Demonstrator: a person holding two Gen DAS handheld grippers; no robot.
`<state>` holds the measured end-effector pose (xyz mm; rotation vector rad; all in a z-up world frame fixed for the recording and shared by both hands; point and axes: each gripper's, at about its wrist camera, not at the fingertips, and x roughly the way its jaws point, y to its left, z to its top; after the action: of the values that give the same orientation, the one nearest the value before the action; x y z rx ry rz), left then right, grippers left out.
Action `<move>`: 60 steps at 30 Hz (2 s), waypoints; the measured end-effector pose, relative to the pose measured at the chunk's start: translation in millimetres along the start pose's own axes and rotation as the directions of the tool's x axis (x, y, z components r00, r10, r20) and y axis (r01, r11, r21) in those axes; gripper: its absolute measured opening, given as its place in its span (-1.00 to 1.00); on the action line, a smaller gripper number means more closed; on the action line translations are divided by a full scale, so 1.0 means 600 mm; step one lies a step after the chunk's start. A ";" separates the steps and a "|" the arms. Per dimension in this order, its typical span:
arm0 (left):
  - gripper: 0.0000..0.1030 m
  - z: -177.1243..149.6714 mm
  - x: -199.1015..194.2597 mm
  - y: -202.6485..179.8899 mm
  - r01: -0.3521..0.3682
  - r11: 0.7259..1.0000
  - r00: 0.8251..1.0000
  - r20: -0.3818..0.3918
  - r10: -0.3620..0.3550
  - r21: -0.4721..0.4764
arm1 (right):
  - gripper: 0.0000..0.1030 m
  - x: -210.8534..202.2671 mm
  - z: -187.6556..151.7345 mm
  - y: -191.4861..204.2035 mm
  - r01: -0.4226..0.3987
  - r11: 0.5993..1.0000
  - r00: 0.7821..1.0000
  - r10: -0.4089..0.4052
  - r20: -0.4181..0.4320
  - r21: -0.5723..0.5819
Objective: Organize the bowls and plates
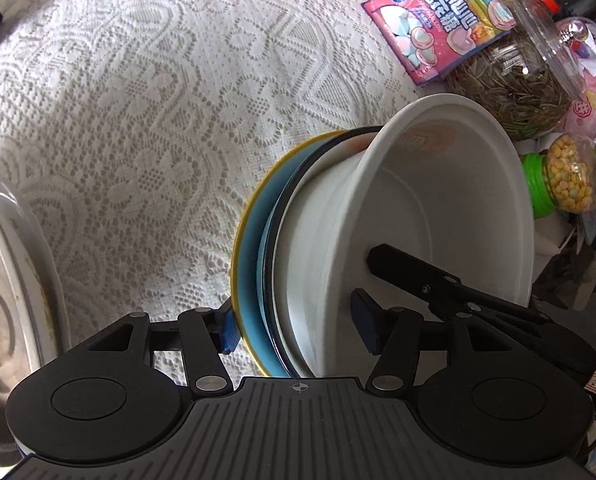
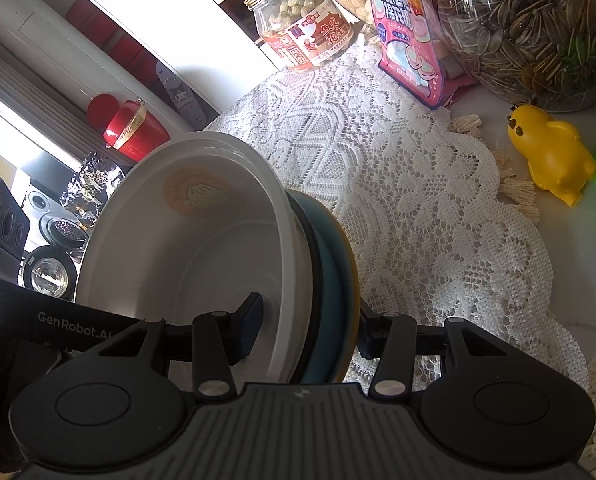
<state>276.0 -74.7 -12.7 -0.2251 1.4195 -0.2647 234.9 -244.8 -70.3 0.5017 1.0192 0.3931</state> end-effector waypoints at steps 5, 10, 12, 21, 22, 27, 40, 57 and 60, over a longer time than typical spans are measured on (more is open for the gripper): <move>0.12 -0.006 -0.007 -0.009 -0.017 1.000 0.999 0.028 0.016 0.024 | -0.06 -0.003 -0.002 -0.003 0.009 1.000 1.000 -0.009 -0.007 0.018; -0.03 -0.009 -0.030 -0.034 -0.145 0.982 0.984 0.120 0.131 0.117 | 0.05 -0.002 -0.010 0.010 0.025 0.999 0.999 -0.024 -0.039 0.021; -0.15 -0.016 -0.038 -0.050 -0.232 0.956 0.963 0.183 0.199 0.181 | 0.11 0.000 -0.012 0.022 0.056 0.998 0.998 -0.056 -0.029 0.001; -0.11 -0.016 -0.035 -0.066 -0.291 0.925 0.938 0.264 0.225 0.244 | 0.10 -0.007 -0.013 0.020 0.060 0.998 0.998 -0.060 0.016 -0.017; -0.11 -0.014 -0.035 -0.066 -0.290 0.926 0.938 0.262 0.226 0.243 | 0.09 -0.010 -0.014 0.022 0.077 0.997 0.997 -0.076 0.033 -0.025; -0.07 -0.015 -0.028 -0.074 -0.314 0.909 0.935 0.254 0.246 0.276 | 0.02 -0.024 -0.008 0.014 0.080 0.997 0.995 -0.080 0.052 0.008; 0.09 0.000 -0.029 -0.037 -0.176 0.966 0.979 0.132 0.152 0.192 | -0.06 0.004 0.009 0.010 0.059 0.997 0.996 -0.056 -0.067 0.049; 0.05 -0.012 -0.031 -0.037 -0.170 0.967 0.980 0.137 0.145 0.191 | -0.02 0.004 0.005 0.010 0.046 0.997 0.994 -0.039 -0.099 0.067; 0.03 -0.016 -0.034 -0.037 -0.180 0.966 0.978 0.136 0.156 0.184 | -0.02 0.001 0.003 0.019 0.060 0.997 0.993 -0.055 -0.101 0.044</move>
<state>262.7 -89.6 11.9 0.0412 1.2751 -0.2450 236.0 -235.4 -63.3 0.4976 1.1387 0.3458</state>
